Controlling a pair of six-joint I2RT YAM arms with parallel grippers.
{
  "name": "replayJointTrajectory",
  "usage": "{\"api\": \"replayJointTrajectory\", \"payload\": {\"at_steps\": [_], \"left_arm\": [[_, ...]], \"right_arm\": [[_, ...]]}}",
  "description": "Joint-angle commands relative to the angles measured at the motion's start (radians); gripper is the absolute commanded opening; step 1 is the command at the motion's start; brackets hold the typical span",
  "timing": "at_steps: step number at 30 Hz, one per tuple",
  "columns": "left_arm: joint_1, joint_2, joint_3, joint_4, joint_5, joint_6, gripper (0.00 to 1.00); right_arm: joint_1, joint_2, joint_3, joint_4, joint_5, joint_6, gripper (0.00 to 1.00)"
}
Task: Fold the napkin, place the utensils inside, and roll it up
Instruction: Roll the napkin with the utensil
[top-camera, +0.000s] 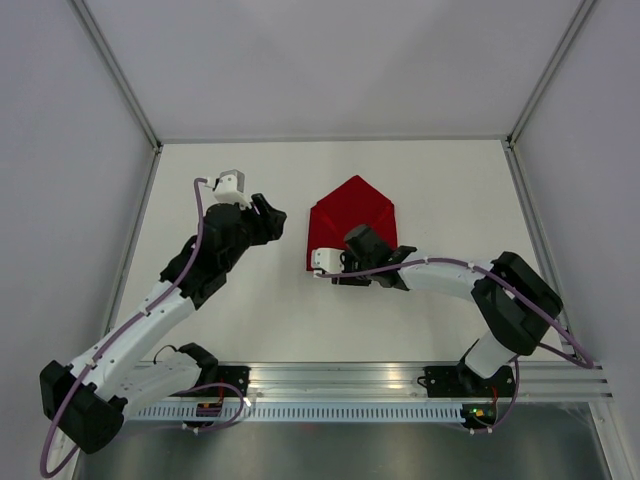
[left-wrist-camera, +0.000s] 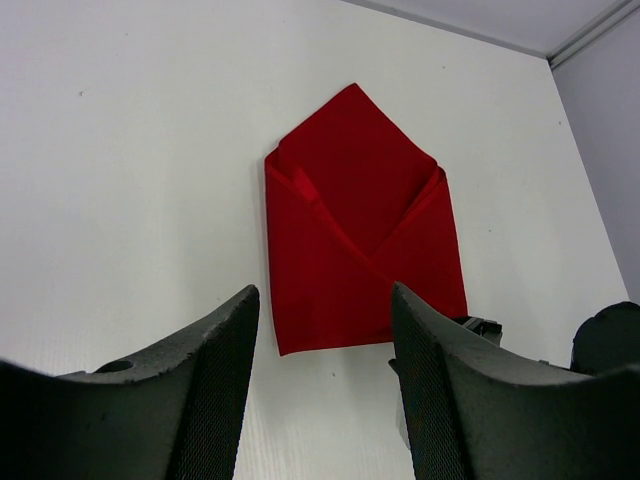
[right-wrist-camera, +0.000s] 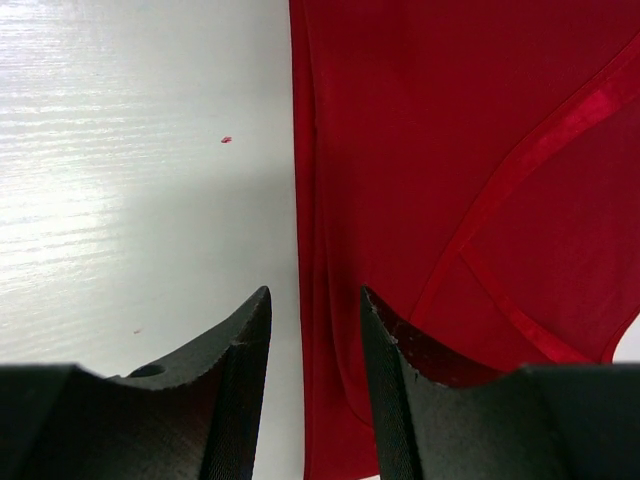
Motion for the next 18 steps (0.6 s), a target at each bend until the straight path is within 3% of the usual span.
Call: {"api": "replayJointTrajectory", "payload": {"at_steps": [1, 18], "left_arm": [[-0.004, 0.008, 0.004, -0.012, -0.023, 0.028, 0.61], [-0.004, 0.086, 0.079, -0.037, 0.035, 0.02, 0.61]], "right_arm": [[0.001, 0.018, 0.007, 0.065, 0.024, -0.012, 0.47], [0.001, 0.119, 0.082, 0.036, 0.075, 0.05, 0.46]]}}
